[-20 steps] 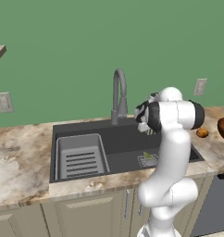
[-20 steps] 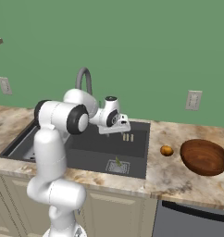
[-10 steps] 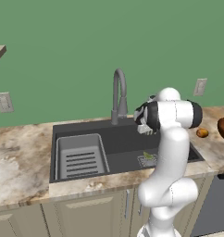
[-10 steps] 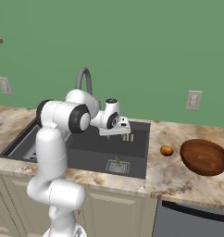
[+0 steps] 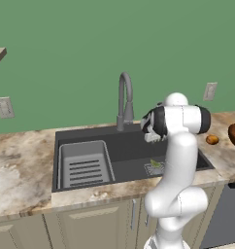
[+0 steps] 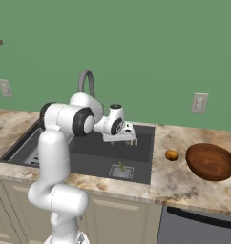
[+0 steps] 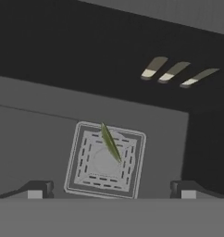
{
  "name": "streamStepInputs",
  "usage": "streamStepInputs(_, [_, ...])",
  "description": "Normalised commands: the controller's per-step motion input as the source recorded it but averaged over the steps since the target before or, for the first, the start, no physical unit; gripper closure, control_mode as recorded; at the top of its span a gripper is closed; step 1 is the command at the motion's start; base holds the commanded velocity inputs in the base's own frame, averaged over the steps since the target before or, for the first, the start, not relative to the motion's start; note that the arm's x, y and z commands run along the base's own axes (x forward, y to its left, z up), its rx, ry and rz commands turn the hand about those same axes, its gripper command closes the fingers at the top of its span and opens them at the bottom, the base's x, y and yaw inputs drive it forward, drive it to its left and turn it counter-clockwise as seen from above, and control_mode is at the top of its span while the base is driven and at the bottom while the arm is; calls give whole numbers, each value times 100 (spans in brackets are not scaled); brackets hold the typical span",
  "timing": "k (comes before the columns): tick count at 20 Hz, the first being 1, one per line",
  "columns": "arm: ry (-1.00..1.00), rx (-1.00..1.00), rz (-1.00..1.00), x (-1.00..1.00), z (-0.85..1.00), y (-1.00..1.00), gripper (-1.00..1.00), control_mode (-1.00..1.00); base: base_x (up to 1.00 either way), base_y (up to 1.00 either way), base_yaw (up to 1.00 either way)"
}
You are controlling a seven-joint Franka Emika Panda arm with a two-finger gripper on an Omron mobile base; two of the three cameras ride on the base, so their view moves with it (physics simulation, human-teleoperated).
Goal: Remove the mango and lemon wedge from the sink. Then move the bowl and cup from the counter to the sink for washing.
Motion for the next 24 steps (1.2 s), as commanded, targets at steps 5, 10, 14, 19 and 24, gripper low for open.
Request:
streamStepInputs(5, [0,0,-3,0,-15,-2,-100,-100,0,0,0])
streamStepInputs(10, [0,0,-1,0,-19,-1,-100,-100,0,0,0])
streamStepInputs(14, [0,0,0,0,-19,0,-100,-100,0,0,0])
streamStepInputs(19, [0,0,-1,0,-20,0,-100,-100,0,0,0])
streamStepInputs(24, [0,0,-1,0,-19,0,-100,-100,0,0,0])
